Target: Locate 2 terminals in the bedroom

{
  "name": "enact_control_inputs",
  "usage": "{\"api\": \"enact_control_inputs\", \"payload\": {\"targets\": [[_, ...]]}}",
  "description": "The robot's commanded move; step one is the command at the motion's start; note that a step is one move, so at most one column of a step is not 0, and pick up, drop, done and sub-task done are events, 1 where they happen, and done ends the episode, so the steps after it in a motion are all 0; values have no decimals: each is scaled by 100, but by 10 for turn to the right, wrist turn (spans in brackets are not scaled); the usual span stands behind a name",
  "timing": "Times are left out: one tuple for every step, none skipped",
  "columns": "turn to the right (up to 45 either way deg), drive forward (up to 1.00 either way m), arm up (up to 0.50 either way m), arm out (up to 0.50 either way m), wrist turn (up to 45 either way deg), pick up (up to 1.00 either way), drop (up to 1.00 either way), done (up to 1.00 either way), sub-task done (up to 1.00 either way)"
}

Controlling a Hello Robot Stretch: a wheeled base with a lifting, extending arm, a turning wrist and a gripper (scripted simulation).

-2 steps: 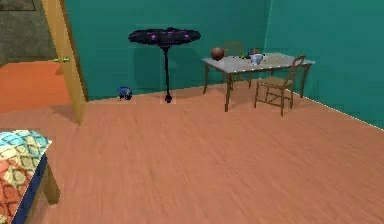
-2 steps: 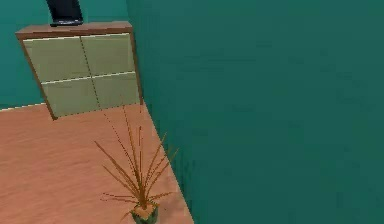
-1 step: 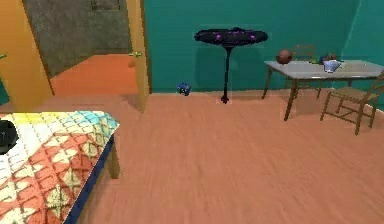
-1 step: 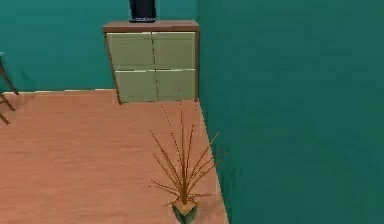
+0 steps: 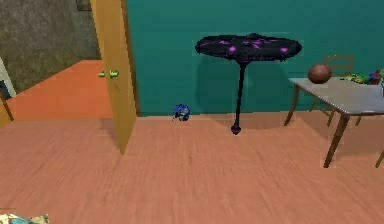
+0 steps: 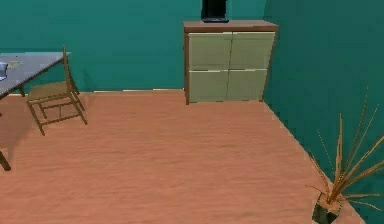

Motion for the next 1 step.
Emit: {"api": "enact_control_inputs", "payload": {"targets": [[-30, 0, 0, 0, 0, 0, 0, 0, 0]]}}
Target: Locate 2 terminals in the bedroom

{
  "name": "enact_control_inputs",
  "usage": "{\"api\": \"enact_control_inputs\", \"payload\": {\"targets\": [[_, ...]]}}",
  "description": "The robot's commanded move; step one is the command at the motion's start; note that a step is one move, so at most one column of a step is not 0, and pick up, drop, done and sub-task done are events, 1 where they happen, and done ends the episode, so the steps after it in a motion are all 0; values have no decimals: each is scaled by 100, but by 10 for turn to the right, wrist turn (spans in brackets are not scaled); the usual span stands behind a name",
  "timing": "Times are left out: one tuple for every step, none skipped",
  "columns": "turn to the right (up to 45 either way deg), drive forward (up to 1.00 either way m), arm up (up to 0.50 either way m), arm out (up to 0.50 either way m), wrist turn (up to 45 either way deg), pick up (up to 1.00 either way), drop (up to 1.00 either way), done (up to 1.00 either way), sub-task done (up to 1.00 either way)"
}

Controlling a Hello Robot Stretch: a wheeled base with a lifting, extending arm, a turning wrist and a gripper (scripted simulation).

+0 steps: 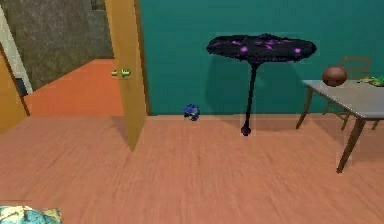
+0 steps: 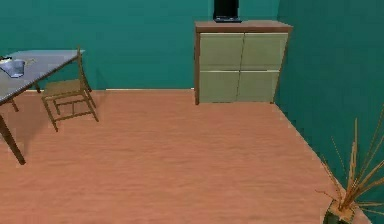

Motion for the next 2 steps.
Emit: {"api": "enact_control_inputs", "payload": {"targets": [[0, 100, 0, 0, 0, 0, 0, 0, 0], [-30, 0, 0, 0, 0, 0, 0, 0, 0]]}}
